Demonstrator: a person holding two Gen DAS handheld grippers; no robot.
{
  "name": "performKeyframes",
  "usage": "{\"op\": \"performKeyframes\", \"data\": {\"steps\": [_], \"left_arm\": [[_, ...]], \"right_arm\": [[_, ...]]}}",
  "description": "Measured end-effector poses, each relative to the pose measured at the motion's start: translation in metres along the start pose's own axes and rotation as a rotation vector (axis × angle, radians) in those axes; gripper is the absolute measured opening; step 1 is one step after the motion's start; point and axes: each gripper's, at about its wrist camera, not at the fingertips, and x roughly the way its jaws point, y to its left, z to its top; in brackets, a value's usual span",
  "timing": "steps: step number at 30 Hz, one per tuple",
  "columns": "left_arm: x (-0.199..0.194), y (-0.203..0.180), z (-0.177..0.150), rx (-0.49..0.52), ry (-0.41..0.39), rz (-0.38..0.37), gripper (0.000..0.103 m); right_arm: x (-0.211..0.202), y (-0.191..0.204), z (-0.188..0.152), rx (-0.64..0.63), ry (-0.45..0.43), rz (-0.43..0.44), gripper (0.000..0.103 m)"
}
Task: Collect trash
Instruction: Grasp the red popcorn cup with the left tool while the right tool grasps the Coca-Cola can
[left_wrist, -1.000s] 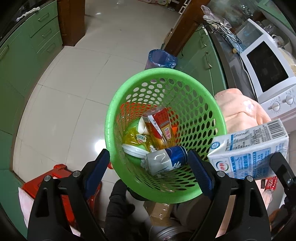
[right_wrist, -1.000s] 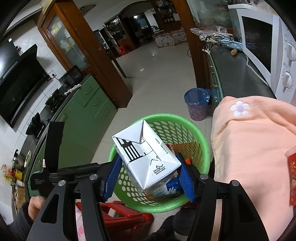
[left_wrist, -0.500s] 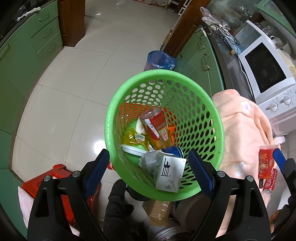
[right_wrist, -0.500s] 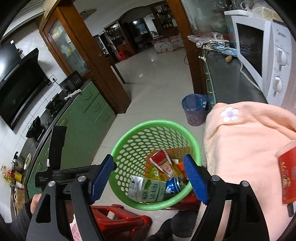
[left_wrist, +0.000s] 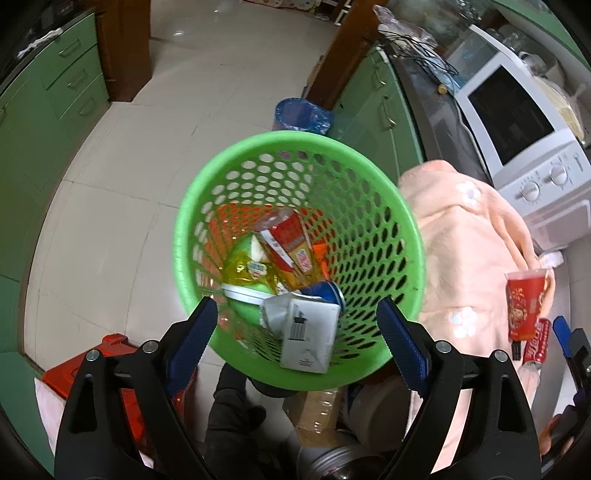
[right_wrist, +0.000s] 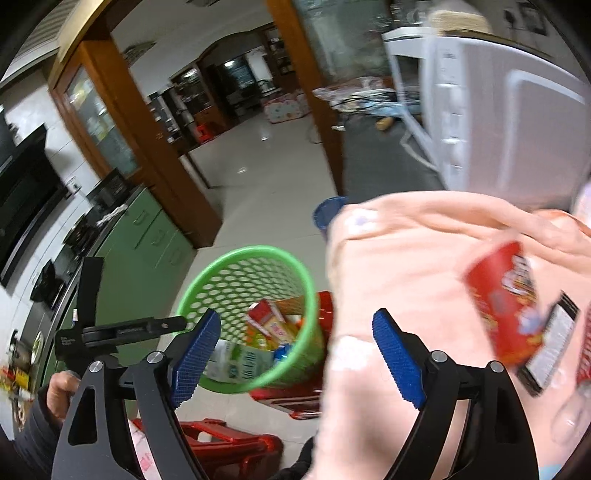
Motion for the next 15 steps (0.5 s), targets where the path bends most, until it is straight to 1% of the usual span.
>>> {"op": "performKeyframes", "data": {"steps": [9,15], "left_arm": [[0.007,-0.050,-0.006,0.087,0.022,-0.028,0.087],[0.011,-0.093,-0.011,0.170,0.038,-0.048,0.087]], "right_arm": [[-0.059,-0.088,-0.013,0.103,-0.050,-0.187,0.082],[-0.094,-0.152,-0.022,0.182,-0.068,-0.316,0.082]]}}
